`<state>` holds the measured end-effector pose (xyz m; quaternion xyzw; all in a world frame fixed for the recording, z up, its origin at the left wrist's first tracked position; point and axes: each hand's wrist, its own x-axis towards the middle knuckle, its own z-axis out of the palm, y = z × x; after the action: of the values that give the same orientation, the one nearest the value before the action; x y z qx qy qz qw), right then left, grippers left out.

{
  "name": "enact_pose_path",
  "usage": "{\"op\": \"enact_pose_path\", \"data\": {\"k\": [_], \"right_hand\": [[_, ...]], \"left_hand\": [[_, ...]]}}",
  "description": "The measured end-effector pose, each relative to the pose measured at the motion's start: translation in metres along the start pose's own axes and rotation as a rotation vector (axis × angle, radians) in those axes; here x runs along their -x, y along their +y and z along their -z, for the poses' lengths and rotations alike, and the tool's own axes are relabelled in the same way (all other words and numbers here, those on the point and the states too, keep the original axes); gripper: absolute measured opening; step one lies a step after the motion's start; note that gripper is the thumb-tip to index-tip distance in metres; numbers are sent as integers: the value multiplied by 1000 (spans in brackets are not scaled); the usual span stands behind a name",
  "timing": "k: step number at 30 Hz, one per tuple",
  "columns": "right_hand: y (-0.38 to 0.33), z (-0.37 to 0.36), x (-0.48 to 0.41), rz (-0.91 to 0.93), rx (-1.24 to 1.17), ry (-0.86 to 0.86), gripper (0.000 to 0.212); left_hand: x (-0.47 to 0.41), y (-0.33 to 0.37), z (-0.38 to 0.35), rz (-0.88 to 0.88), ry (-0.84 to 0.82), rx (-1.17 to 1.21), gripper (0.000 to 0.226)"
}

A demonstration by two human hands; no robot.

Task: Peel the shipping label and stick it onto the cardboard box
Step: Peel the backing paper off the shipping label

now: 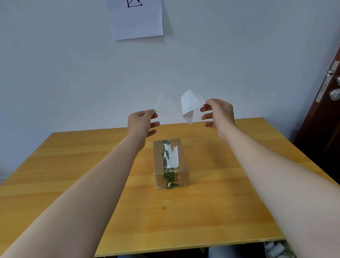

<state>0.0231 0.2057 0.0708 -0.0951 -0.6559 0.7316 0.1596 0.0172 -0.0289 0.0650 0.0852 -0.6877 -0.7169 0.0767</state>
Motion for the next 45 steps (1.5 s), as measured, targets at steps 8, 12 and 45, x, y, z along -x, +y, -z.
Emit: {"op": "enact_pose_path", "data": {"k": [8, 12, 45], "right_hand": [[-2, -2, 1, 10, 6, 12, 14], [-2, -2, 1, 10, -3, 13, 13], [-2, 4, 2, 23, -216, 154, 12]], "left_hand": [[-2, 0, 8, 22, 24, 32, 19], [-3, 0, 10, 29, 47, 46, 19], [-9, 0, 20, 79, 149, 144, 17]]}}
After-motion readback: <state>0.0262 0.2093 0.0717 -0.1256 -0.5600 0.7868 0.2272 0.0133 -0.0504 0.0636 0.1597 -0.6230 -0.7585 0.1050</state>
